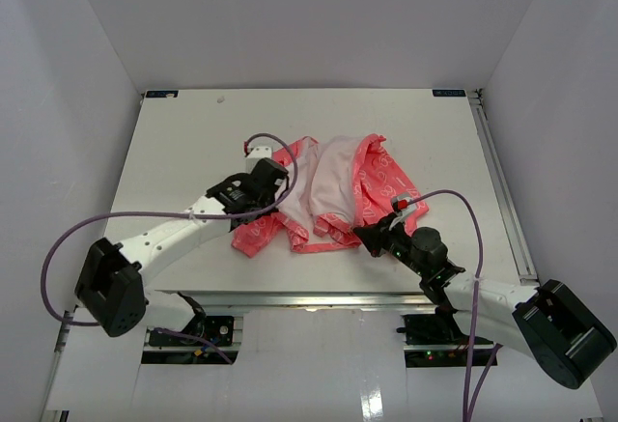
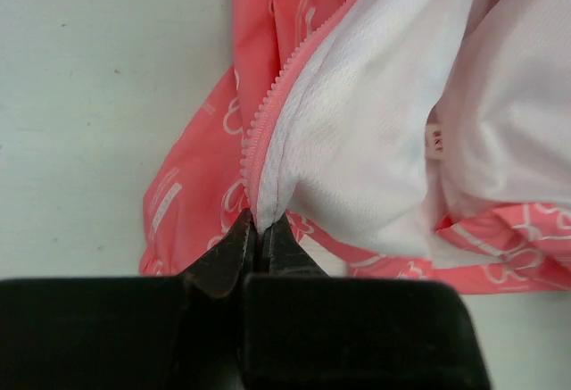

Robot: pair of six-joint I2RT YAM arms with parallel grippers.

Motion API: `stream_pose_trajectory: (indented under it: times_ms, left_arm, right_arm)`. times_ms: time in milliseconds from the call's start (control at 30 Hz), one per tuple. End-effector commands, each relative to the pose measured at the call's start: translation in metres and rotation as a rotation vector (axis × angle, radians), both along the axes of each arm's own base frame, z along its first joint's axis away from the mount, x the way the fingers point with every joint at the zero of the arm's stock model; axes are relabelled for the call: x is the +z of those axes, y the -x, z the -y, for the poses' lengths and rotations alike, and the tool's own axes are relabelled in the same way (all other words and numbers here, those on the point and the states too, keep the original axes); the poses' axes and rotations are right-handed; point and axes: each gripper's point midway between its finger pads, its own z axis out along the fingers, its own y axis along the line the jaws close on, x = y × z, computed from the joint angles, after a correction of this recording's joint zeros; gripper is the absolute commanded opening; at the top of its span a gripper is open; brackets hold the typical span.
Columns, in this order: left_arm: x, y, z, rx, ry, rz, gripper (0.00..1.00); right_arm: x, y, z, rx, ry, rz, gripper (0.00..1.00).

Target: Zip up the jacket

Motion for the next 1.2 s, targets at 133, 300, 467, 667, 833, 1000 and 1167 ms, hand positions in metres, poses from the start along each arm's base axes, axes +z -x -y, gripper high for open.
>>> stream_pose_trajectory:
  times_ms: [133,300,467,667,833,1000,1167]
  left_arm:
    - [-0.031,0.052,0.021,-0.137,-0.376,-0.121,0.0]
    - [-0.038,0.049,0.081,-0.306,-0.307,-0.037,0.05]
    - [-0.033,0.056,0.138,-0.509,-0.106,0.007,0.31]
    - [-0.031,0.065,0.16,-0.609,-0.003,0.019,0.51]
    - [-0.033,0.064,0.157,-0.597,0.004,0.028,0.58]
    - [-0.021,0.064,0.161,-0.611,0.099,0.037,0.61]
    - [-0.005,0.061,0.158,-0.615,0.163,0.065,0.63]
  right_arm:
    - [0.008,-0.001,0.0,-0.002,-0.011,0.038,0.08]
    - [0.005,-0.001,0.003,-0.014,-0.002,0.033,0.08]
    - [0.002,-0.001,0.004,-0.019,0.004,0.032,0.08]
    - [0.001,-0.001,0.006,-0.027,0.006,0.032,0.08]
    - [0.001,-0.001,0.006,-0.027,0.003,0.033,0.08]
    - [0.0,0.0,0.007,-0.027,0.003,0.032,0.08]
    - [0.001,0.0,0.007,-0.028,0.002,0.034,0.08]
